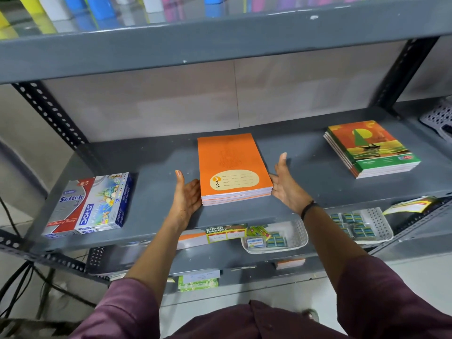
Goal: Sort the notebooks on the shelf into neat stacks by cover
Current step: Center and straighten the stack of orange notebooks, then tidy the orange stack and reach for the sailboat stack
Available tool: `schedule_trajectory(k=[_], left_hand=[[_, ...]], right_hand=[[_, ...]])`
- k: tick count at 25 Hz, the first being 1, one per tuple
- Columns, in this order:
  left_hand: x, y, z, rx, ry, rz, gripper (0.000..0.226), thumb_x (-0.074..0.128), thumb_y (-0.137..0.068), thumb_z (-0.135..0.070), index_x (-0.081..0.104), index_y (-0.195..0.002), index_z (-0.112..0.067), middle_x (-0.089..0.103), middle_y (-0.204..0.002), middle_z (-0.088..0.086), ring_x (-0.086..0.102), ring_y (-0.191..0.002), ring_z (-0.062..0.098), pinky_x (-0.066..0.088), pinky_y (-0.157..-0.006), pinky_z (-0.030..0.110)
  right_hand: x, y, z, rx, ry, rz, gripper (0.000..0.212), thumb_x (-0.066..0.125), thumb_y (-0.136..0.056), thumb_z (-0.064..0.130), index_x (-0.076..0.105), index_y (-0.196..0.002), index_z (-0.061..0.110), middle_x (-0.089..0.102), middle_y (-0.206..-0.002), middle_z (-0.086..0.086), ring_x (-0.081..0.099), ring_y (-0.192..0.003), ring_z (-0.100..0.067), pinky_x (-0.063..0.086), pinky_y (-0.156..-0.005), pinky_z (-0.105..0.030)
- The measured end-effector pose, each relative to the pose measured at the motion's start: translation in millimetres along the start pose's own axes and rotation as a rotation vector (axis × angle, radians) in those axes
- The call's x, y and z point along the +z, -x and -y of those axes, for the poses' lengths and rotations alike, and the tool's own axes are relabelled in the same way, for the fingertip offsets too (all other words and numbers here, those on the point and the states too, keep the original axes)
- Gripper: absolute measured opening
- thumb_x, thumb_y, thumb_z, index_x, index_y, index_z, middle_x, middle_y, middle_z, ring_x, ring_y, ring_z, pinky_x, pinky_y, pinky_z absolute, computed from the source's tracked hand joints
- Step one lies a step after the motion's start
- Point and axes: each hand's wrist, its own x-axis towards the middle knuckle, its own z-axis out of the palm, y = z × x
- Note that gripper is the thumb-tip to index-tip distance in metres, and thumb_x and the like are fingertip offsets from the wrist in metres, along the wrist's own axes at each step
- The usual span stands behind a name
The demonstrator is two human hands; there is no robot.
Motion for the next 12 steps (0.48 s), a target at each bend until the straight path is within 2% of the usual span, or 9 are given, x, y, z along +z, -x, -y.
schedule_trajectory(k=[3,5,7,8,9,11,12], left_hand=[[1,2,-4,-0.024,0.039,0.005,0.093,0.006,-0.081,-0.074,0.021,-0.146,-0.01,0.029,-0.155,0.007,0.032,-0.141,0.025,0.024,-0.116,0.04],[5,5,-9,-0.009,-0.013,-0.085,0.089,0.009,-0.083,-0.072,0.027,-0.145,-0.01,0.033,-0.153,0.009,0.034,-0.14,0.026,0.025,-0.116,0.041],[15,11,-9,0.164,-0.238,-0.383,0.071,0.025,-0.09,-0.061,0.044,-0.135,-0.01,0.047,-0.144,0.012,0.045,-0.131,0.027,0.033,-0.11,0.035],[24,15,-9,0.319,-0.365,-0.563,0.059,0.034,-0.092,-0.053,0.05,-0.13,-0.01,0.054,-0.138,0.012,0.05,-0.126,0.026,0.035,-0.103,0.03],[37,18,-10,0.488,-0.435,-0.669,0.05,0.041,-0.093,-0.044,0.053,-0.127,-0.01,0.059,-0.133,0.01,0.054,-0.121,0.022,0.037,-0.098,0.026],[74,15,-11,0.715,-0.418,-0.654,0.037,0.048,-0.091,-0.028,0.058,-0.121,-0.01,0.066,-0.122,0.008,0.061,-0.108,0.015,0.043,-0.09,0.02],[99,11,-10,0.746,-0.359,-0.587,0.032,0.048,-0.09,-0.02,0.06,-0.117,-0.007,0.068,-0.117,0.01,0.063,-0.103,0.016,0.045,-0.089,0.021]], right_hand=[[1,2,0,-0.008,-0.001,0.011,0.106,0.015,-0.065,0.087,0.004,-0.15,0.024,0.045,-0.147,-0.003,0.052,-0.121,-0.013,0.029,-0.114,-0.036],[-2,5,1,-0.015,-0.005,0.006,0.094,0.01,-0.076,0.08,0.011,-0.15,0.022,0.039,-0.15,-0.007,0.044,-0.134,-0.019,0.025,-0.118,-0.039],[-9,7,6,-0.042,-0.007,-0.067,0.084,0.01,-0.083,0.073,0.011,-0.15,0.022,0.031,-0.154,-0.008,0.033,-0.141,-0.02,0.02,-0.121,-0.04],[-17,7,10,-0.067,-0.009,-0.116,0.08,0.011,-0.086,0.069,0.012,-0.15,0.021,0.03,-0.155,-0.008,0.031,-0.142,-0.02,0.02,-0.12,-0.04],[-26,8,15,-0.096,-0.012,-0.156,0.076,0.013,-0.09,0.065,0.015,-0.149,0.018,0.032,-0.154,-0.009,0.033,-0.141,-0.021,0.023,-0.119,-0.039],[-49,11,28,-0.153,-0.001,-0.211,0.066,0.022,-0.095,0.054,0.029,-0.145,0.011,0.041,-0.149,-0.012,0.041,-0.136,-0.023,0.031,-0.112,-0.035],[-63,13,34,-0.181,0.025,-0.242,0.058,0.03,-0.097,0.046,0.038,-0.14,0.009,0.046,-0.144,-0.015,0.046,-0.132,-0.024,0.036,-0.108,-0.034]])
